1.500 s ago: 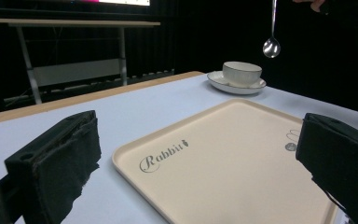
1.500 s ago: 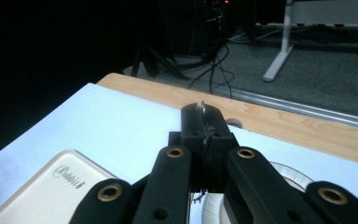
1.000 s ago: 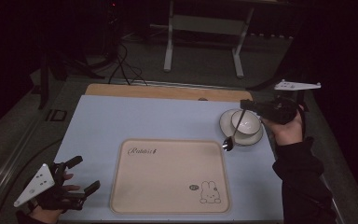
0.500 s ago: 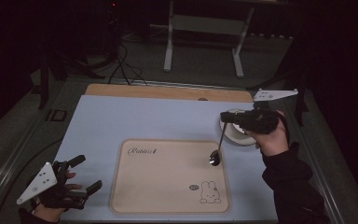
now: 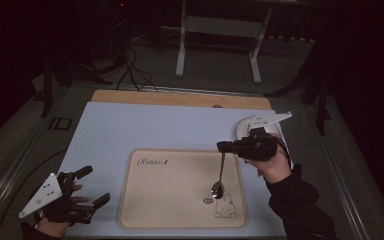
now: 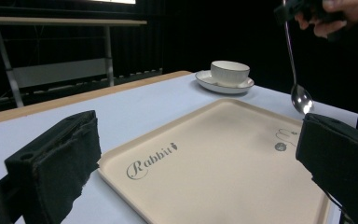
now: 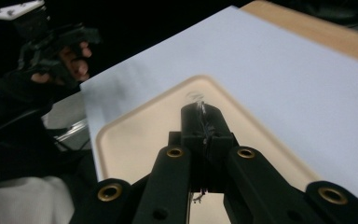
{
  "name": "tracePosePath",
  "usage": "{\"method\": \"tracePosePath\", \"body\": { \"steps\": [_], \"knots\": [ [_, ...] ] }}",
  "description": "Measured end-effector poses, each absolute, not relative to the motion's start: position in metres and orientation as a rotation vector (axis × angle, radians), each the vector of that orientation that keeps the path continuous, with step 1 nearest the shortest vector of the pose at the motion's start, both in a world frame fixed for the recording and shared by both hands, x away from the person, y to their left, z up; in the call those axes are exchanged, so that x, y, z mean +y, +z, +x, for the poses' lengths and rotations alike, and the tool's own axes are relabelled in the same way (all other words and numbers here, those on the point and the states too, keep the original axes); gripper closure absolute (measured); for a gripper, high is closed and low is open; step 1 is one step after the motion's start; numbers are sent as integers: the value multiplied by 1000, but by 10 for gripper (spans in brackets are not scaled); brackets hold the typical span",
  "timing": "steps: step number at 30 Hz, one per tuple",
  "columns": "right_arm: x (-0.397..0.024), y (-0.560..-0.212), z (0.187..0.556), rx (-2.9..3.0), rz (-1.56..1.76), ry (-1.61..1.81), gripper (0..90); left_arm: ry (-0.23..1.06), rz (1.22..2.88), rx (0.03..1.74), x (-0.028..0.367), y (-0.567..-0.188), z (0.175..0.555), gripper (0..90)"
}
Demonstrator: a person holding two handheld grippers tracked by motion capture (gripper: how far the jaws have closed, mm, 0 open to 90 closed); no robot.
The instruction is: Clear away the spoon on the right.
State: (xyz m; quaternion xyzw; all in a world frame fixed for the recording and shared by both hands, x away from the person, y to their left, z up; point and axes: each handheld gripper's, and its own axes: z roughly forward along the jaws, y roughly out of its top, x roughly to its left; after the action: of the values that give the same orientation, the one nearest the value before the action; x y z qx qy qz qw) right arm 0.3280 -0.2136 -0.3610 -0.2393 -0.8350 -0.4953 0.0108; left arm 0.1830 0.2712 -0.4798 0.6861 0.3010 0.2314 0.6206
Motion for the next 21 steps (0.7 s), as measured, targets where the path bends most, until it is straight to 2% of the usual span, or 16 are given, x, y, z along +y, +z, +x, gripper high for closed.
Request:
{"method": "tracePosePath", "body": {
  "steps": [10, 21],
  "knots": [
    [-205, -410, 325, -2534, -713, -1442, 897, 532, 1583, 692, 271, -480, 183, 0],
    [-199, -439, 328, -2528, -736, -1370, 896, 527, 1576, 691, 271, -480, 183, 0]
  ]
}}
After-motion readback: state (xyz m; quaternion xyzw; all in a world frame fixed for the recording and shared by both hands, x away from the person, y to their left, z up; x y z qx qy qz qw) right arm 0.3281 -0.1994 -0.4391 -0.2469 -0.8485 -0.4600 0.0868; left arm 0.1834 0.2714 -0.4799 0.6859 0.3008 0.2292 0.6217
